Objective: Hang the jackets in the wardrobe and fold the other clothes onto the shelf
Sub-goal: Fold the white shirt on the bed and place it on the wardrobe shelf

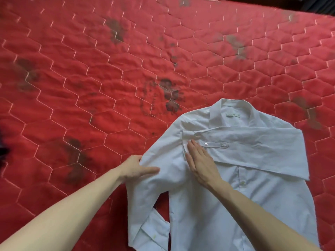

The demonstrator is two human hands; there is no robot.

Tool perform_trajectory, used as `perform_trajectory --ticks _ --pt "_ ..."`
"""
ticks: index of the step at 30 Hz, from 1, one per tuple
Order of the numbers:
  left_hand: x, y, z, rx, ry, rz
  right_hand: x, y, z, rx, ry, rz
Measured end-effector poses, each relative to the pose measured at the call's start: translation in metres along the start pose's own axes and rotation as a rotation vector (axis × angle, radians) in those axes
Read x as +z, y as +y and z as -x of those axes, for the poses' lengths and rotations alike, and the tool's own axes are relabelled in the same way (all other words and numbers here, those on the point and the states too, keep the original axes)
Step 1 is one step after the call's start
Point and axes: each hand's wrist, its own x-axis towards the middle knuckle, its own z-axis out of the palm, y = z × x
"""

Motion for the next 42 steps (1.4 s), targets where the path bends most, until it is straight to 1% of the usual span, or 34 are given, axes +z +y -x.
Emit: perform_trajectory --ticks 2,4,5,7,8,10,12,13,15,17,19,21,23,24,25,27,28,29,30,33,35,36,38,40,42 --pt "-0.018 -0.006 0.009 -0.081 -0.197 -0.117 -0.003 -0.004 -0.004 0.020 0.005 0.006" --pt "-0.039 -0.014 0.014 -0.124 -0.267 -0.225 -0.005 -0.006 -0.008 0.032 0.017 0.033" --pt "-0.050 -0.016 0.016 -0.122 -0.261 -0.255 -0.005 -0.007 -0.009 0.042 0.024 0.045" --pt "-0.077 -0.019 0.022 -0.077 -0.149 -0.275 -0.007 -0.008 -0.012 0.076 0.017 0.057" --pt "-0.090 -0.018 0.025 -0.055 -0.075 -0.238 -0.008 -0.009 -0.013 0.097 -0.004 0.064" --pt "-0.115 -0.013 0.034 0.003 0.022 -0.099 -0.010 -0.013 -0.016 0.122 -0.027 0.067" --pt "-0.133 -0.004 0.048 0.073 0.078 0.027 -0.011 -0.016 -0.020 0.139 -0.019 0.034" --pt "-0.140 -0.001 0.053 0.102 0.086 0.048 -0.013 -0.018 -0.022 0.143 -0.008 0.013" --pt "-0.151 0.002 0.062 0.110 0.050 0.000 -0.015 -0.020 -0.028 0.156 0.012 -0.036" --pt "-0.159 -0.001 0.073 0.054 -0.043 -0.079 -0.018 -0.025 -0.033 0.164 0.029 -0.071" --pt "-0.166 -0.014 0.079 -0.016 -0.104 -0.229 -0.020 -0.029 -0.037 0.160 0.027 -0.030" --pt "-0.172 -0.032 0.083 -0.064 -0.137 -0.419 -0.018 -0.029 -0.041 0.155 0.026 0.072" --pt "-0.180 -0.055 0.085 -0.096 -0.078 -0.507 -0.015 -0.030 -0.041 0.151 0.013 0.163" --pt "-0.183 -0.065 0.087 -0.102 -0.023 -0.499 -0.013 -0.030 -0.041 0.157 0.023 0.188" --pt "-0.186 -0.075 0.089 -0.092 0.033 -0.457 -0.012 -0.036 -0.040 0.180 0.077 0.200" --pt "-0.188 -0.089 0.093 -0.053 0.138 -0.349 -0.009 -0.055 -0.035 0.231 0.289 0.218" --pt "-0.187 -0.092 0.094 -0.031 0.190 -0.320 -0.006 -0.068 -0.032 0.190 0.392 0.236" --pt "-0.185 -0.093 0.095 -0.009 0.221 -0.306 -0.002 -0.081 -0.029 0.102 0.460 0.248" --pt "-0.182 -0.091 0.095 0.006 0.235 -0.293 0.003 -0.096 -0.025 -0.018 0.491 0.241" --pt "-0.171 -0.079 0.096 0.042 0.209 -0.210 0.029 -0.141 -0.004 -0.358 0.426 0.094" --pt "-0.165 -0.066 0.097 0.028 0.162 -0.090 0.044 -0.170 0.010 -0.551 0.362 0.003" --pt "-0.162 -0.060 0.096 0.019 0.141 -0.015 0.051 -0.182 0.015 -0.648 0.342 -0.015" --pt "-0.152 -0.048 0.093 -0.004 0.119 0.147 0.063 -0.198 0.020 -0.826 0.358 0.005" --pt "-0.143 -0.036 0.089 -0.007 0.100 0.301 0.071 -0.209 0.023 -0.932 0.450 0.040" --pt "-0.136 -0.025 0.088 -0.024 0.046 0.408 0.071 -0.219 0.026 -0.936 0.546 0.030"
